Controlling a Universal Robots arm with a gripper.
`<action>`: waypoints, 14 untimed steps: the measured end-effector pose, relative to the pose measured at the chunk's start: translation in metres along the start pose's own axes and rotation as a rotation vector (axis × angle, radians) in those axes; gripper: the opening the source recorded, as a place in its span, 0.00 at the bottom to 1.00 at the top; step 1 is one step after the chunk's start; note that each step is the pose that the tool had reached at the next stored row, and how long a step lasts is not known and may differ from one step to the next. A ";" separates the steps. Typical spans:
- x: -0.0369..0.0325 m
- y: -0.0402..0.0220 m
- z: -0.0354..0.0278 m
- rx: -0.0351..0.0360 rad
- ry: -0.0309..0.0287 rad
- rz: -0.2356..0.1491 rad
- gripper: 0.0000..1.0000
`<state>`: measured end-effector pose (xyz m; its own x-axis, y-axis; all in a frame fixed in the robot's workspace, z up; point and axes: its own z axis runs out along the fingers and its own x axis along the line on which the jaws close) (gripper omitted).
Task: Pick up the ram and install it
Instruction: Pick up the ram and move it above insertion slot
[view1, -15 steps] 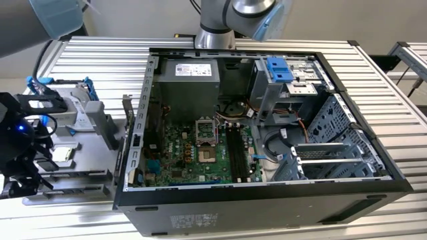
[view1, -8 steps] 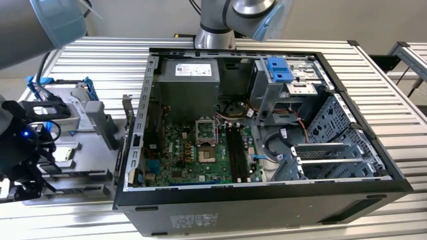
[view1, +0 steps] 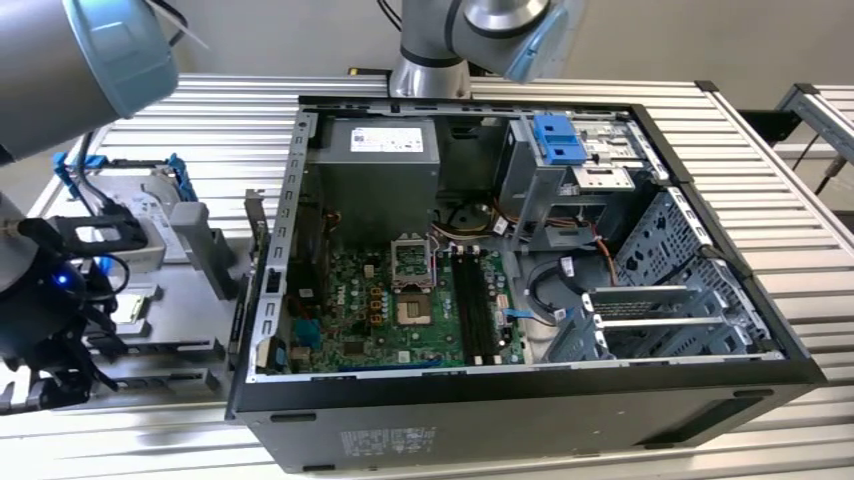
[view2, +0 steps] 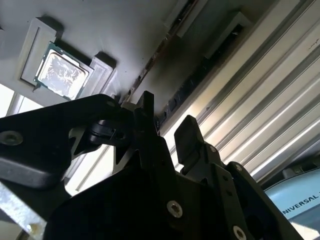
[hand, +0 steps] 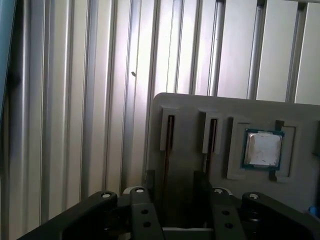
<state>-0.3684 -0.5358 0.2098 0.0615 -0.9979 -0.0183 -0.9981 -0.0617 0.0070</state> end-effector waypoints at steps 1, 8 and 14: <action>0.0000 0.0000 0.0012 -0.0012 0.0000 0.000 1.00; 0.0050 0.0008 0.0120 -0.0070 -0.0005 0.000 1.00; 0.0056 0.0025 0.0179 -0.0076 0.0003 0.000 1.00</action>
<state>-0.3707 -0.5412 0.1918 0.0614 -0.9980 -0.0179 -0.9980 -0.0616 0.0145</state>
